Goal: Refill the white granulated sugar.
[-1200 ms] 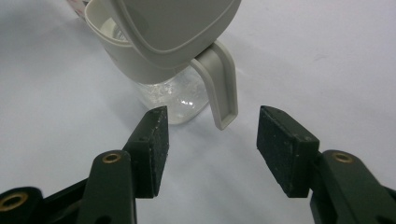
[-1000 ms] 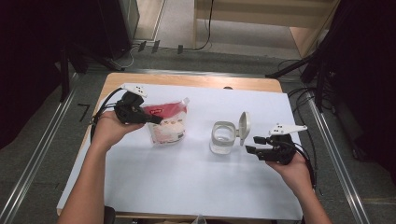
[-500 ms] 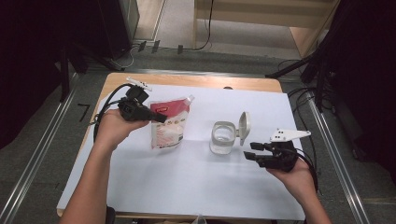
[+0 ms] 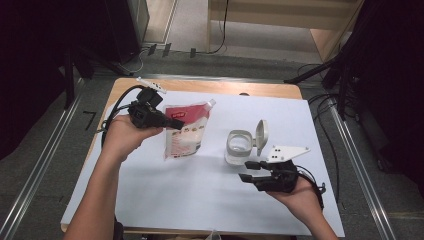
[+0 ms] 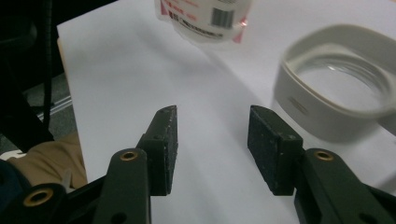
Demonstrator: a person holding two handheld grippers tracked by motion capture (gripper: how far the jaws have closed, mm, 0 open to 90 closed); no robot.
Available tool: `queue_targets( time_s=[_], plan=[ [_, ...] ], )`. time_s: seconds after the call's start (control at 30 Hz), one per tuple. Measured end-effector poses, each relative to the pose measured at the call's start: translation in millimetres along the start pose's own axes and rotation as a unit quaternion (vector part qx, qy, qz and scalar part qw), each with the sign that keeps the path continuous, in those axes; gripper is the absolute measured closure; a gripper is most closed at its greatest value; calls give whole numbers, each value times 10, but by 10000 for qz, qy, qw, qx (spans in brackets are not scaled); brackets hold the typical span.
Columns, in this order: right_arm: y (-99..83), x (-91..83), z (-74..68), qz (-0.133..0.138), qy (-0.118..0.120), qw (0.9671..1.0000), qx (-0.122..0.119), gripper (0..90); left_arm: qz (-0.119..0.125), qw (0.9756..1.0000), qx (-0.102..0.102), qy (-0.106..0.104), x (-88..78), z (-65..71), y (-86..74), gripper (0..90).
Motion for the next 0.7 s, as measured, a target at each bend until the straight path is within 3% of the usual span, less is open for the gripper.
queue_targets(
  time_s=[0.17, 0.23, 0.43, 0.7],
  plan=[
    [72, 218, -146, 50, 180, 9997, -160, 527, 57, 9999, 158, -36, -27, 161, 91, 900],
    [78, 312, -183, -12, 225, 9997, -74, 526, 104, 9998, 170, -45, -45, 201, 131, 900],
    [102, 604, -204, -33, 162, 9999, 5, 527, 163, 9995, 181, -180, -97, 287, 190, 900],
    [89, 1004, -229, -89, 186, 9998, 9, 513, 242, 9995, 172, -115, -155, 305, 252, 900]
  ],
)
Point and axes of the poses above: each handheld gripper's, and its own axes: x roughly forward along the jaws, y roughly out of its top, z roughly to its right, the point moved 10 cm from there along x, roughly forward along the jaws, and after that the axes turned 15 degrees about z, right-handed, at the moved point
